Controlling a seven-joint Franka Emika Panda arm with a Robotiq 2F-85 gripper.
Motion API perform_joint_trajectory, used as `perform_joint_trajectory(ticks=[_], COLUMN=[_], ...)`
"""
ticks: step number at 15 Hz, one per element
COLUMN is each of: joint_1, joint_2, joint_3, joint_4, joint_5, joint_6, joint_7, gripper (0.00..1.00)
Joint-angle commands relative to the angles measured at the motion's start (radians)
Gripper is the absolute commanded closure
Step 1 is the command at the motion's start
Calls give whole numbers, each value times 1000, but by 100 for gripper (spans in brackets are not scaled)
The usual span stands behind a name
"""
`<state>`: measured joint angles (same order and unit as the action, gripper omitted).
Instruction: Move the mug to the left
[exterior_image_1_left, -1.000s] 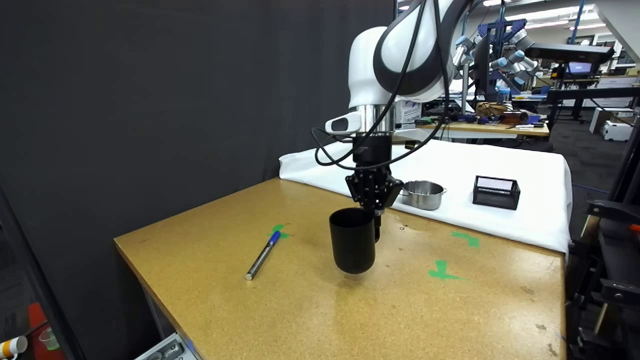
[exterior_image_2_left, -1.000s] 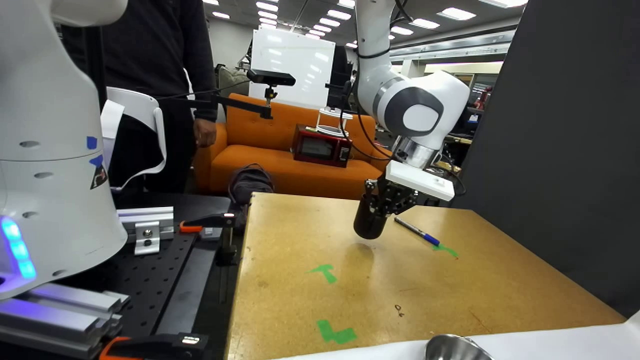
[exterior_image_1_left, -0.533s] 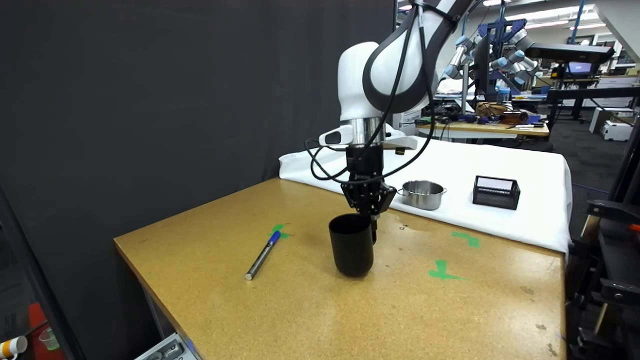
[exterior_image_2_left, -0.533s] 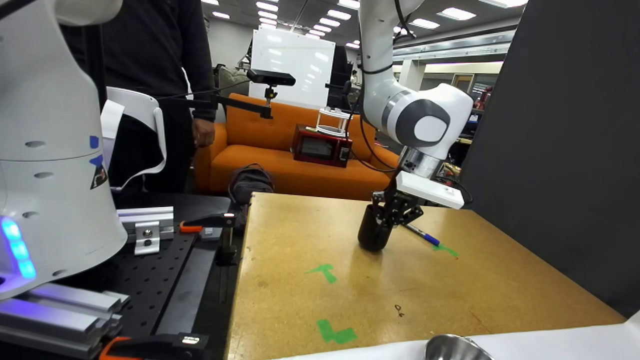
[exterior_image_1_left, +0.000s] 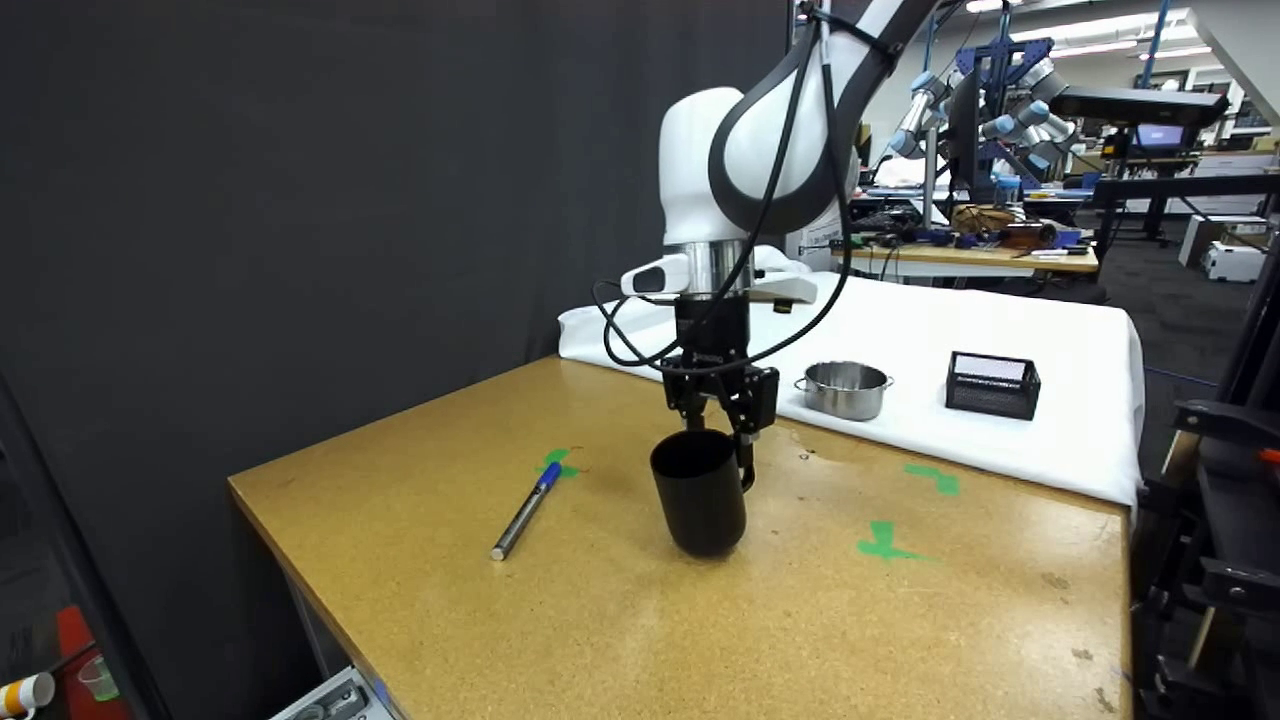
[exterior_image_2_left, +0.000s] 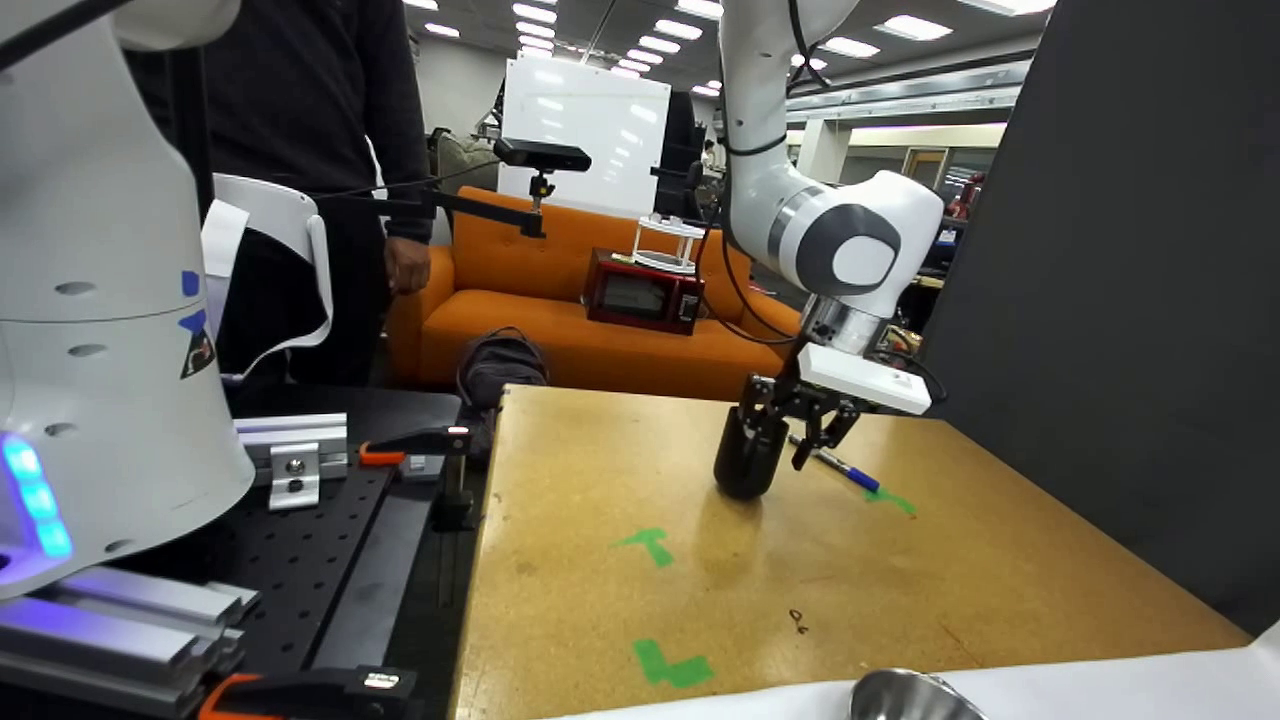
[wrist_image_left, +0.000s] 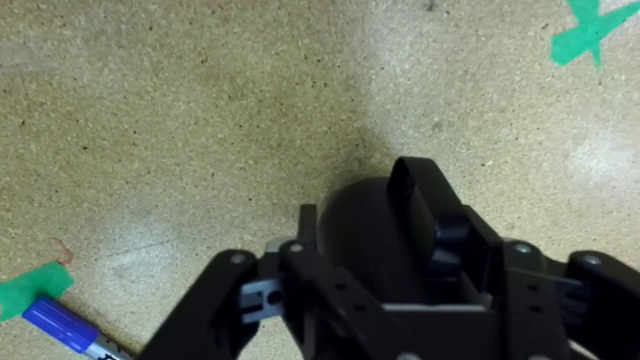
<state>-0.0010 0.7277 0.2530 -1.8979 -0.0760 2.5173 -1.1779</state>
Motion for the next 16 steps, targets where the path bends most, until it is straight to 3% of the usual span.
perform_joint_trajectory(ticks=[1, 16], joint_1=[9, 54], joint_2=[12, 0], joint_3=[1, 32], joint_4=[29, 55], joint_5=[-5, 7], joint_6=[-13, -69], joint_7=[4, 62], gripper=[2, 0])
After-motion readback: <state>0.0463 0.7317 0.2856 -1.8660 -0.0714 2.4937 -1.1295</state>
